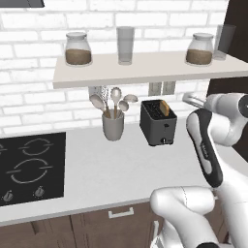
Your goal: Start the toaster. Once the lever pops up, take the bread to the plate on the dining counter.
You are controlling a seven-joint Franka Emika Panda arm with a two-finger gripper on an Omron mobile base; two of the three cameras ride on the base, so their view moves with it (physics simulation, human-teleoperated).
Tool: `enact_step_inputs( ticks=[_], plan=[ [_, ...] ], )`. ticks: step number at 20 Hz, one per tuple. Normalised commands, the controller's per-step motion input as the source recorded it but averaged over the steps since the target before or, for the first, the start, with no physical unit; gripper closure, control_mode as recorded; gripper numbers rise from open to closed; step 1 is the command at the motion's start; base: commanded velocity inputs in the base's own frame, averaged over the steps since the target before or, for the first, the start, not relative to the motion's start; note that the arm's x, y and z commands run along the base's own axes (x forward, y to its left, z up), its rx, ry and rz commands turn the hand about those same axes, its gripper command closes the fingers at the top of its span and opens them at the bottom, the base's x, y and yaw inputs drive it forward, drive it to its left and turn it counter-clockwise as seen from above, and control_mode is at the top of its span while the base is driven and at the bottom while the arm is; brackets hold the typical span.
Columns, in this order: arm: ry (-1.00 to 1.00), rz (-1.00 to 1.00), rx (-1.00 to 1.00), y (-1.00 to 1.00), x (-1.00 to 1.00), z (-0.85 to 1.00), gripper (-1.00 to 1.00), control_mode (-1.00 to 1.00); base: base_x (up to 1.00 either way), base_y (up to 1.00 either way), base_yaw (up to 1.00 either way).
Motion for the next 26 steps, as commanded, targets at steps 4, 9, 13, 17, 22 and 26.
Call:
enact_step_inputs(
  ticks=[4, 9, 13, 17, 22, 26],
  plan=[
    [0.46, 0.06, -0.16, 0.14, 0.63, 0.00, -1.00, -1.00, 0.00, 0.00, 0.00],
    [0.13, 0.02, -0.26, 0.22, 0.08, -0.14, -1.00, -1.00, 0.00, 0.00, 0.00],
    [0.01, 0.02, -0.11, 0.00, 0.00, -0.19, -1.00, -1.00, 0.00, 0.00, 0.00],
    [0.00, 0.07, -0.03, 0.00, 0.02, -0.66, -1.00, -1.00, 0.00, 0.00, 0.00],
    [0.00, 0.11, 0.10, -0.02, 0.29, -0.05, -1.00, -1.00, 0.00, 0.00, 0.00],
    [0.04, 0.11, 0.01, -0.03, 0.30, 0.01, -1.00, -1.00, 0.00, 0.00, 0.00]
  ],
)
